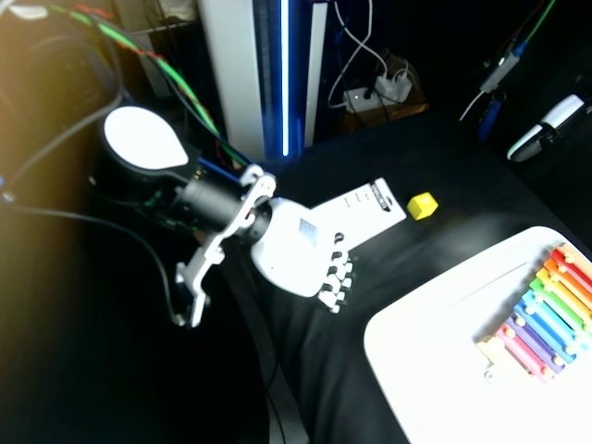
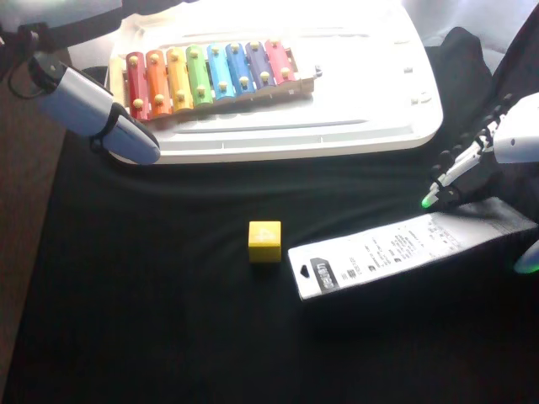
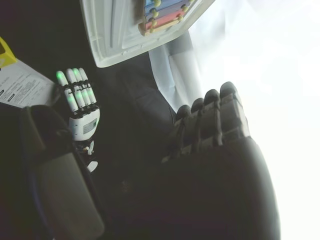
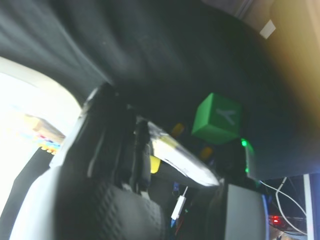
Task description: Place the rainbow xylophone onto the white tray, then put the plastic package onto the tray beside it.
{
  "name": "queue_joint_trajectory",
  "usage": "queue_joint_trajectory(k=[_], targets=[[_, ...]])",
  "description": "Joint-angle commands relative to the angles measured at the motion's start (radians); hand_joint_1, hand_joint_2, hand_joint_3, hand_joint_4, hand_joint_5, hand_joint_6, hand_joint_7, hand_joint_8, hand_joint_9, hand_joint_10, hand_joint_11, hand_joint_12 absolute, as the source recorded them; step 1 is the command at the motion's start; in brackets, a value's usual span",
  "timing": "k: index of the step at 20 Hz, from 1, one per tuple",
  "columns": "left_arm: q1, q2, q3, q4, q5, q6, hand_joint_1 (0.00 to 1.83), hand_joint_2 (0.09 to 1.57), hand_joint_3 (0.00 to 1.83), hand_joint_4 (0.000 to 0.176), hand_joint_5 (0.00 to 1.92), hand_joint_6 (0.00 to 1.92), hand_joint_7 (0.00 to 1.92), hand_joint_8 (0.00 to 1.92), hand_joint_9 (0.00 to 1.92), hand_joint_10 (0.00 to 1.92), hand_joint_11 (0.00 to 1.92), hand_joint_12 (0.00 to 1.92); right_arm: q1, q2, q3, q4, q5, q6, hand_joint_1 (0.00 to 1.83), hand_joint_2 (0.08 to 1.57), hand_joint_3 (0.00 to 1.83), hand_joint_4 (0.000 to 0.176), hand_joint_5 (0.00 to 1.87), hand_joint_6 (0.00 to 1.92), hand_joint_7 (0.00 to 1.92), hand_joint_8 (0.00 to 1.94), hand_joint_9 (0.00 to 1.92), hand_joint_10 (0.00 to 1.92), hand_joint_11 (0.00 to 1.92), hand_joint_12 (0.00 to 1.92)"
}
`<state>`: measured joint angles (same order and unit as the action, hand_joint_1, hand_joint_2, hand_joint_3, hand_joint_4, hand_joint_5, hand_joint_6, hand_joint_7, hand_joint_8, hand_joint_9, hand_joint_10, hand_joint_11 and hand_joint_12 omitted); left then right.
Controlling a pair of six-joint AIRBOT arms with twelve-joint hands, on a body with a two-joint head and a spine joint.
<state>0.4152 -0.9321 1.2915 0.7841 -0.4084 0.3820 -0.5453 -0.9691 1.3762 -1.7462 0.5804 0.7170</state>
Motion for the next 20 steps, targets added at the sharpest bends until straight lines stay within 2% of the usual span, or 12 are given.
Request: queue_joint_trajectory(k=[1,2,8,9,10,12,13,14,15,16,18,20], targets=[[-0.007,-0.001,0.004,-0.032,-0.075,0.002,0.83,0.69,0.0,0.017,0.0,0.0,0.0,0.0,0.01,0.0,0.0,0.0,0.005,-0.004,0.004,0.019,0.011,0.007,0.9,0.94,0.0,0.0,0.58,0.01,0.53,0.01,0.65,0.01,0.54,0.74],[-0.006,-0.003,0.004,-0.032,-0.075,0.002,0.83,0.69,0.0,0.014,0.0,0.0,0.0,0.0,0.01,0.0,0.0,0.0,0.005,-0.004,0.004,0.019,0.011,0.007,0.88,1.0,0.0,0.0,0.63,0.0,0.64,0.01,0.86,0.04,0.71,0.98],[-0.005,-0.003,0.005,-0.033,-0.071,0.002,0.8,0.7,0.0,0.034,0.0,0.0,0.0,0.0,0.01,0.0,0.0,0.0,0.005,-0.004,0.004,0.02,0.011,0.007,0.73,1.29,0.0,0.0,0.75,0.0,0.96,0.02,1.22,0.1,0.88,1.32],[-0.004,-0.003,0.005,-0.033,-0.071,0.002,0.81,0.71,0.01,0.026,0.0,0.0,0.0,0.0,0.01,0.0,0.0,0.0,0.005,-0.004,0.004,0.02,0.011,0.007,0.98,1.26,0.02,0.0,0.72,1.09,1.08,0.02,1.29,0.22,0.95,1.32],[-0.003,-0.003,0.005,-0.033,-0.071,0.002,0.81,0.71,0.0,0.028,0.0,0.0,0.0,0.0,0.02,0.01,0.0,0.0,0.005,-0.004,0.004,0.02,0.011,0.007,1.03,1.29,0.0,0.0,0.67,1.38,1.18,0.09,1.12,1.04,1.01,1.58],[-0.002,-0.003,0.005,-0.033,-0.071,0.002,0.82,0.71,0.0,0.036,0.0,0.0,0.0,0.0,0.02,0.0,0.0,0.0,0.005,-0.004,0.004,0.021,0.011,0.007,1.07,1.28,0.0,0.0,0.68,1.41,1.01,1.17,1.15,1.64,1.15,1.75],[-0.002,-0.003,0.005,-0.033,-0.071,0.002,0.83,0.71,0.0,0.024,0.0,0.0,0.0,0.0,0.02,0.0,0.0,0.0,0.005,-0.004,0.004,0.021,0.011,0.007,1.07,1.28,0.0,0.0,0.68,1.42,0.91,1.43,1.11,1.81,1.15,1.85],[-0.001,-0.004,0.005,-0.033,-0.071,0.002,0.82,0.71,0.0,0.012,0.0,0.0,0.0,0.0,0.02,0.0,0.0,0.0,0.005,-0.004,0.004,0.021,0.01,0.007,1.09,1.26,0.0,0.0,0.72,1.35,0.9,1.35,1.07,1.72,1.12,1.82],[-0.001,-0.004,0.005,-0.033,-0.071,0.002,0.82,0.71,0.0,0.0,0.0,0.0,0.0,0.0,0.01,0.0,0.0,0.0,0.005,-0.004,0.004,0.023,0.01,0.007,1.1,1.24,0.0,0.0,0.75,1.31,0.88,1.58,1.09,1.88,1.15,1.9],[-0.001,-0.004,0.005,-0.033,-0.071,0.002,0.81,0.7,0.0,0.013,0.0,0.0,0.02,0.01,0.01,0.0,0.0,0.0,0.005,-0.004,0.005,0.023,0.01,0.007,1.1,1.24,0.0,0.0,0.75,1.31,0.88,1.39,1.06,1.74,1.09,1.81],[0.001,-0.005,0.005,-0.033,-0.071,0.002,0.82,0.71,0.0,0.0,0.0,0.0,0.01,0.0,0.01,0.0,0.0,0.0,0.005,-0.004,0.007,0.023,0.01,0.007,1.06,1.29,0.0,0.0,0.67,1.43,0.83,1.31,0.94,1.72,0.97,1.83],[0.003,-0.006,0.005,-0.033,-0.071,0.002,0.82,0.71,0.0,0.019,0.0,0.0,0.0,0.0,0.0,0.0,0.0,0.0,0.005,-0.004,0.01,0.044,0.009,0.007,1.05,1.3,0.0,0.0,0.65,1.46,0.87,1.05,0.94,1.54,0.92,1.73]])
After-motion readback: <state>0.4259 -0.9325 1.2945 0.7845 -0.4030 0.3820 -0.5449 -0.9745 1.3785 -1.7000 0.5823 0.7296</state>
